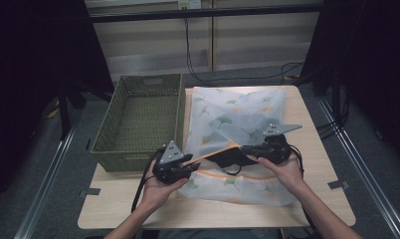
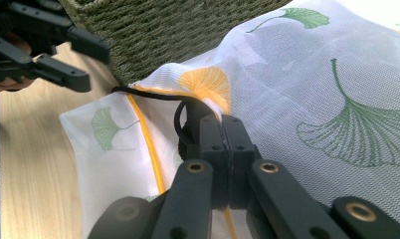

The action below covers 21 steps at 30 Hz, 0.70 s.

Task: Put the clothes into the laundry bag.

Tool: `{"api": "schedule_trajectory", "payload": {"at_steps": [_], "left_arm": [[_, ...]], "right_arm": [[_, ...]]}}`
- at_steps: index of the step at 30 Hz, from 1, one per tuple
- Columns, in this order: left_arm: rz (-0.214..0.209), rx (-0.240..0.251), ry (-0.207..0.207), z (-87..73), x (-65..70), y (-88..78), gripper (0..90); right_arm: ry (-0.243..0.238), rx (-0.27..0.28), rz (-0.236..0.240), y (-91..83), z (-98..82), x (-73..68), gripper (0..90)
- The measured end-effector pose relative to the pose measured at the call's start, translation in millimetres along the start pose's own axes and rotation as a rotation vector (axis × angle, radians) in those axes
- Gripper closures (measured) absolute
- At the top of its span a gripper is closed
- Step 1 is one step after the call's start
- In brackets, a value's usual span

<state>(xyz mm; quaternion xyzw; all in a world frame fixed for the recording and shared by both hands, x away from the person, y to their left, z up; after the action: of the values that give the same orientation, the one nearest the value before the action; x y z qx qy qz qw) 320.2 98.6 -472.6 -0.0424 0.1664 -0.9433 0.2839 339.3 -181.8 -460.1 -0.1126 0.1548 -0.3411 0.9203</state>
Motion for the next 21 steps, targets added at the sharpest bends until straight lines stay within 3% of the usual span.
{"api": "schedule_trajectory", "payload": {"at_steps": [4,7,9,12,16,19,21], "left_arm": [[0.0,-0.007,-0.019,-17.0,-13.7,-21.7,69.7],[0.026,-0.059,-0.018,-33.1,-20.6,-30.1,70.7],[0.016,-0.094,-0.015,-42.4,-21.3,-32.0,71.0],[0.02,-0.131,-0.01,-51.8,-20.8,-25.0,70.6],[0.066,-0.19,0.021,-60.0,-27.5,-16.8,64.6],[0.062,-0.196,0.007,-64.8,-28.6,-10.4,58.6],[0.051,-0.22,0.021,-67.3,-28.7,-9.1,56.2]], "right_arm": [[0.002,-0.002,0.001,0.7,-0.2,-0.7,90.0],[0.001,-0.002,0.002,0.4,-0.1,-0.7,90.0],[0.003,-0.001,0.001,0.6,-0.1,-0.4,90.0],[0.001,-0.004,0.002,0.1,-0.3,-0.8,90.0],[-0.003,-0.004,0.004,0.5,-1.1,-1.7,90.0],[-0.002,-0.009,0.007,0.8,-1.8,-1.9,90.0],[-0.002,-0.009,0.009,1.0,-1.8,-2.1,90.0]]}}
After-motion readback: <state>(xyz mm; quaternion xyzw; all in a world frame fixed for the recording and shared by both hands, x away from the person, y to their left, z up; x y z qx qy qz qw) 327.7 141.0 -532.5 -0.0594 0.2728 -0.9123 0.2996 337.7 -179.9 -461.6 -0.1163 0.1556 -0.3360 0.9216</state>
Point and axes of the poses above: each handheld gripper's, and its own axes: y roughly forward along the jaws, z roughly out of its top, x roughly to its right, the point moved 5 cm from there along y, roughly forward along the jaws, and after that the axes turned 14 degrees about x, right-handed, at the moved point
